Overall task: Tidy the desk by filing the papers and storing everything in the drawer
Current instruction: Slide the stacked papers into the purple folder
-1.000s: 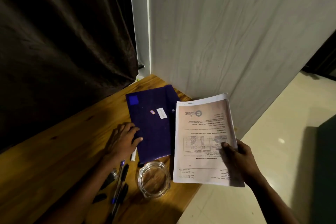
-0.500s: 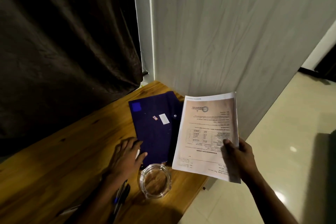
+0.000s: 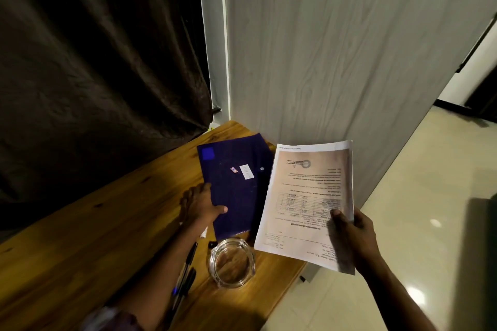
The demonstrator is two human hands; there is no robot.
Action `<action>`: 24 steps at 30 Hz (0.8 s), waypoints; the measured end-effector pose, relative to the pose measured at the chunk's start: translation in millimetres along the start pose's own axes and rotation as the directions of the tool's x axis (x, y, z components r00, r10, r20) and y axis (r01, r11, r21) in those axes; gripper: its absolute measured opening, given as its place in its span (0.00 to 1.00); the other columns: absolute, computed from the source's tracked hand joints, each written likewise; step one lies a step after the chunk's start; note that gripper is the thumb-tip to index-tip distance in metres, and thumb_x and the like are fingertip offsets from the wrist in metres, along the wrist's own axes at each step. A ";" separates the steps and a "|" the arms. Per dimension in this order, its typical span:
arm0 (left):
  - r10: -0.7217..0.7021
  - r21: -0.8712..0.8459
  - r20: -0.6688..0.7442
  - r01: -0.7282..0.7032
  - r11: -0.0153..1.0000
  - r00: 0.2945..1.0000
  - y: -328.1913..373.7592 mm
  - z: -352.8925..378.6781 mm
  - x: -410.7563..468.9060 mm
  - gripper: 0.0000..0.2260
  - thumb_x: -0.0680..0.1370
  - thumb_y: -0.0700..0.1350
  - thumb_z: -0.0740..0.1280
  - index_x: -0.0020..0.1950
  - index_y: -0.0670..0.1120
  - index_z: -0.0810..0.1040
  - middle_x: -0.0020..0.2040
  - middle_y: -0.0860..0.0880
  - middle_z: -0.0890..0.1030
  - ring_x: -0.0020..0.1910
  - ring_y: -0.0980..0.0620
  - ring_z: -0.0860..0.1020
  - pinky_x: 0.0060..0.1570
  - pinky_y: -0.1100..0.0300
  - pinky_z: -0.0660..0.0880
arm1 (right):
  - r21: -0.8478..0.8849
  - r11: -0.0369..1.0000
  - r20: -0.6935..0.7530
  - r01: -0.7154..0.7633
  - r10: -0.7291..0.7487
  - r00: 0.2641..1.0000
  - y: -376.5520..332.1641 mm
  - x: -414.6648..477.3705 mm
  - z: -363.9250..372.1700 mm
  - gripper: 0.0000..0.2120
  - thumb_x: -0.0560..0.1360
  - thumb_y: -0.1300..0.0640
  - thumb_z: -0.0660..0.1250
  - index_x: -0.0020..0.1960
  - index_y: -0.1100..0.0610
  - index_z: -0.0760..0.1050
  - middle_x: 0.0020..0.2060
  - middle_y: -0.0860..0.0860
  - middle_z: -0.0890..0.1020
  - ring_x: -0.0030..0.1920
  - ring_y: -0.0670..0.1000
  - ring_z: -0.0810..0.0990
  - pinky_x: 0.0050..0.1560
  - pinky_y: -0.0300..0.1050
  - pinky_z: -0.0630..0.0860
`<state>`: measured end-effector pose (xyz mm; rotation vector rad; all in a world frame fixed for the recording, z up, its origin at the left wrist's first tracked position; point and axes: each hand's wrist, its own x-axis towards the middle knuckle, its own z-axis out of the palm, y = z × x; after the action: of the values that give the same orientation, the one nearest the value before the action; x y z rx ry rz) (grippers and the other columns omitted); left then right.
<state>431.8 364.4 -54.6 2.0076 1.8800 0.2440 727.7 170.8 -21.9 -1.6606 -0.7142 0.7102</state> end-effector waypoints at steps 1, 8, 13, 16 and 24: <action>-0.058 -0.056 0.008 0.058 0.997 0.998 1.6 -0.6 2.8 0.39 0.65 0.57 0.77 0.71 0.52 0.65 0.69 0.45 0.71 0.69 0.41 0.67 0.68 0.45 0.66 | 0.006 1.000 -0.003 -0.001 0.001 1.000 -0.8 -1.2 -0.6 0.08 0.79 0.59 0.65 0.56 0.59 0.79 0.47 0.54 0.85 0.45 0.55 0.84 0.44 0.49 0.80; -0.220 -0.170 0.007 0.218 0.961 0.976 7.7 0.8 20.6 0.13 0.65 0.53 0.78 0.43 0.49 0.80 0.52 0.48 0.84 0.55 0.43 0.78 0.59 0.49 0.72 | 0.010 1.000 -0.031 -0.023 0.023 0.999 3.0 0.7 0.1 0.07 0.79 0.58 0.66 0.55 0.58 0.80 0.47 0.54 0.85 0.47 0.57 0.84 0.50 0.54 0.81; -0.160 -0.477 0.001 0.141 0.868 0.987 15.2 -4.6 27.8 0.06 0.74 0.42 0.70 0.43 0.38 0.81 0.42 0.44 0.82 0.44 0.43 0.82 0.39 0.54 0.75 | 0.016 1.000 -0.018 -0.011 0.012 1.000 -3.4 0.8 1.4 0.08 0.79 0.59 0.65 0.56 0.60 0.79 0.47 0.54 0.85 0.46 0.55 0.84 0.45 0.48 0.79; -0.208 -0.711 0.007 0.151 0.687 0.978 14.7 -7.7 36.4 0.06 0.78 0.38 0.66 0.52 0.36 0.77 0.51 0.35 0.81 0.50 0.37 0.81 0.44 0.48 0.75 | 0.019 1.000 -0.015 -0.011 0.012 1.000 -5.4 3.1 1.5 0.07 0.79 0.58 0.65 0.56 0.58 0.79 0.48 0.53 0.85 0.46 0.54 0.84 0.45 0.48 0.79; -0.165 -0.593 -0.054 0.101 0.799 0.985 -31.0 -45.3 66.6 0.10 0.79 0.35 0.64 0.59 0.31 0.77 0.56 0.33 0.80 0.44 0.47 0.73 0.43 0.59 0.68 | 0.056 0.998 0.032 -0.040 0.038 0.999 -10.9 5.4 5.9 0.07 0.79 0.58 0.65 0.55 0.58 0.79 0.48 0.55 0.85 0.47 0.57 0.84 0.49 0.54 0.81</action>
<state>392.2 438.2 -33.8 1.4518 1.7086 0.8008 725.6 180.5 -12.8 -1.6187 -0.6791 0.7790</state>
